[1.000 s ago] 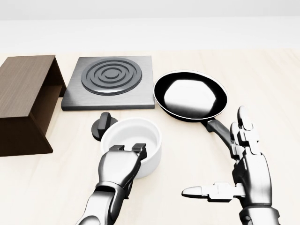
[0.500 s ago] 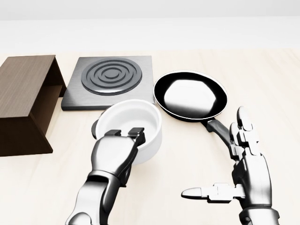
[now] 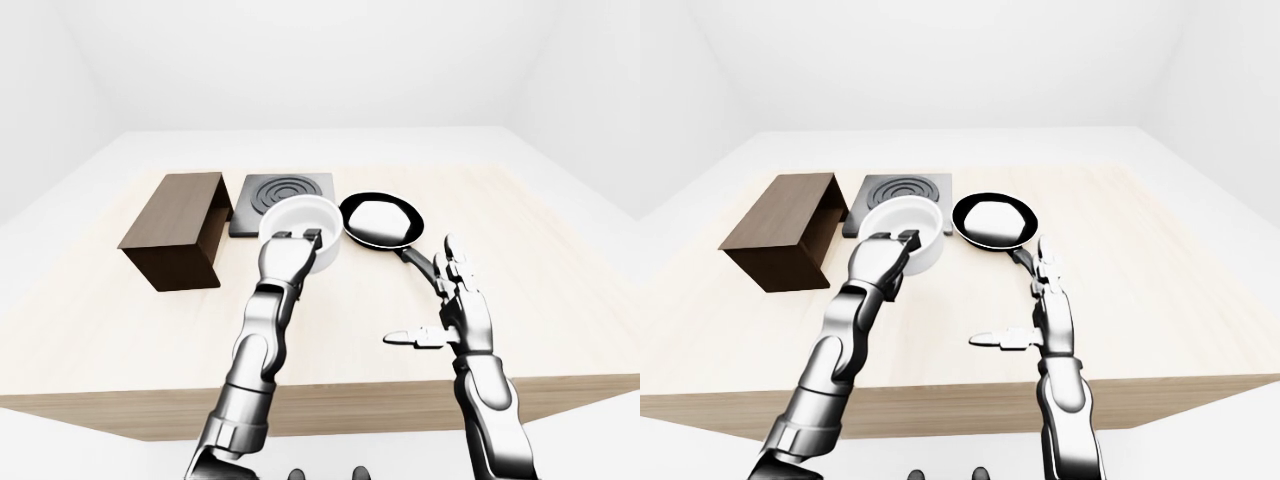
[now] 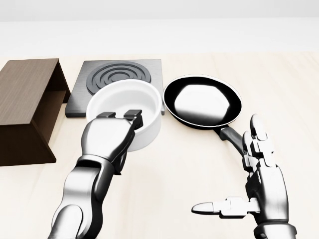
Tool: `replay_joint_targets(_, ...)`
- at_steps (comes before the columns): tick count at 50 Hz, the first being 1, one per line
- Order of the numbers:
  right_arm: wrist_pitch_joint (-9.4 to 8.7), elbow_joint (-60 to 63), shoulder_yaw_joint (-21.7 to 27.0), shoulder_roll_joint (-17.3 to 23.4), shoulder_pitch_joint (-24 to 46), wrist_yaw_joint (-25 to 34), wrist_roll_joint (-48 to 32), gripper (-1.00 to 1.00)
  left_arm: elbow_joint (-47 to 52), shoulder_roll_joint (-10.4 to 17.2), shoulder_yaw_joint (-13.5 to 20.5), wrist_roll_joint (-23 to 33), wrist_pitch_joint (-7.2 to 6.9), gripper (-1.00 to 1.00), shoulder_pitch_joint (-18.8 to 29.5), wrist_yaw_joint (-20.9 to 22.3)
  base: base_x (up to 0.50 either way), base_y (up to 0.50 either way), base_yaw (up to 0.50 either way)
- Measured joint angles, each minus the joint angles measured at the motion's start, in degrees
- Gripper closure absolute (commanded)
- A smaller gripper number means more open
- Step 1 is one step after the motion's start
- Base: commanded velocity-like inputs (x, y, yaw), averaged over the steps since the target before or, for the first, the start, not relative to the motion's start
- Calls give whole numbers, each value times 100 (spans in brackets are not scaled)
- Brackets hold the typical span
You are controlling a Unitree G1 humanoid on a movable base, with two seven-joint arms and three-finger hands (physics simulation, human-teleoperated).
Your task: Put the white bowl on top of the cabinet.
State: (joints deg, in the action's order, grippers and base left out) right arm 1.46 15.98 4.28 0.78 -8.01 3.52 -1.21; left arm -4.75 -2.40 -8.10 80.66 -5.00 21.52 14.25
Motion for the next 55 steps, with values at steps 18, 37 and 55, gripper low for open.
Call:
replay_joint_targets(18,-46,322,-34,-34,-225,91,30,-100,-778,433,463,-469,0,100,1300,115,0,0,0)
replay_joint_targets(37,-34,507,-126,-66,-400,138,0,-100,-2340,1288,870,-1670,0,100,2864,-587,0,0,0)
replay_joint_targets(55,18,480,-142,-62,-423,155,-4,-100,-4884,2137,1048,-2830,0,100,4300,-1954,0,0,0)
